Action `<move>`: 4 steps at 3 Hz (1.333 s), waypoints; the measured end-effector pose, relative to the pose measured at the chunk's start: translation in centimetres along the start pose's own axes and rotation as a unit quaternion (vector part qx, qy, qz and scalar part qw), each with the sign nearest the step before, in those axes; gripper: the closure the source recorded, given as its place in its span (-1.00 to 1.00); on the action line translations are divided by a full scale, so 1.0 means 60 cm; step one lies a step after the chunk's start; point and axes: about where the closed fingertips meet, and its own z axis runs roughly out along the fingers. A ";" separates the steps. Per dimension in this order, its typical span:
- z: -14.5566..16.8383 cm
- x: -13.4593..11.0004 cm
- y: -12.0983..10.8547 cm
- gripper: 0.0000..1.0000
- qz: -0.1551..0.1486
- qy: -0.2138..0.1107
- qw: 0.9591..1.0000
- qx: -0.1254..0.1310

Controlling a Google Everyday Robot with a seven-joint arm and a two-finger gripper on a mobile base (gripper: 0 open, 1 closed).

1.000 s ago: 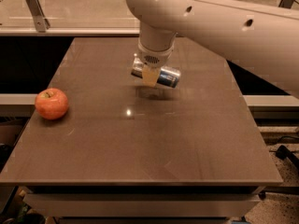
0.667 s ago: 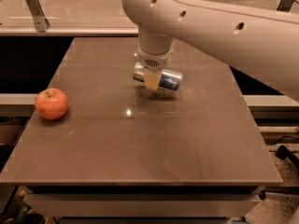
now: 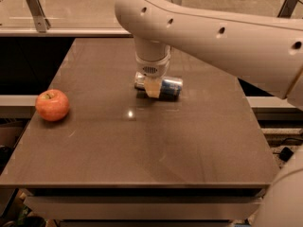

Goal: Knock redbull can over

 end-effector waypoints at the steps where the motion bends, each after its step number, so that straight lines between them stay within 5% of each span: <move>1: 0.003 -0.003 0.003 1.00 -0.010 0.011 1.000 -0.008; 2: 0.002 -0.003 0.003 1.00 -0.010 0.011 1.000 -0.008; 4: 0.001 0.000 0.004 0.16 -0.010 0.011 1.000 -0.007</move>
Offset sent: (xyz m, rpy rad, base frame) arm -0.0030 0.0192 -0.0103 -0.1250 0.1605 0.1036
